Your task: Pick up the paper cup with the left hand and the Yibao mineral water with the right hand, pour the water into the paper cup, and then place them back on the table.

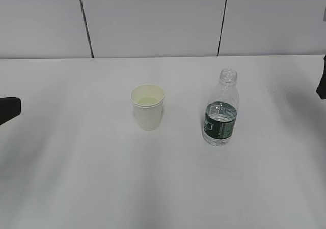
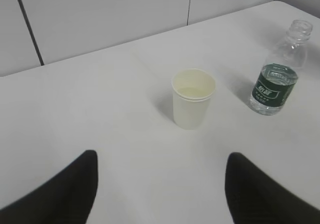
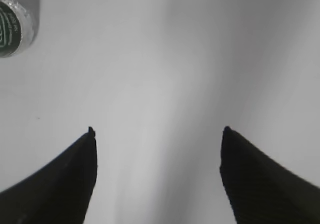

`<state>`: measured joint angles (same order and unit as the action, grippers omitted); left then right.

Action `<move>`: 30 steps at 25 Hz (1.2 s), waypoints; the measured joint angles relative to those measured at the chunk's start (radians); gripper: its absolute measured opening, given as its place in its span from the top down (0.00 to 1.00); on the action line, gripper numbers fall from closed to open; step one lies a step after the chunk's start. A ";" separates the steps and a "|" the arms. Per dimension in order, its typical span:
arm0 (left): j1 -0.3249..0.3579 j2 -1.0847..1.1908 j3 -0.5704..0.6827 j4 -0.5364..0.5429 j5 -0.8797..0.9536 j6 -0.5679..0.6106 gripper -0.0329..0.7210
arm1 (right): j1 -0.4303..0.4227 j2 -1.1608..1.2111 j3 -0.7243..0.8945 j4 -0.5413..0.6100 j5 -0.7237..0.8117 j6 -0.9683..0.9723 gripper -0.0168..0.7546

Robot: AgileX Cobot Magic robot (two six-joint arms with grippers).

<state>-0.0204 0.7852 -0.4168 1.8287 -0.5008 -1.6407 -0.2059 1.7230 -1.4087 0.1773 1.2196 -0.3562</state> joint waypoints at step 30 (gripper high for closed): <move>0.000 0.000 0.000 0.000 0.015 0.000 0.31 | 0.000 -0.776 0.513 -0.017 0.011 0.117 0.21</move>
<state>-0.0204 0.7852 -0.4168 1.8287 -0.4858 -1.6407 -0.2059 0.9473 -0.8958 0.1599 1.2309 -0.2388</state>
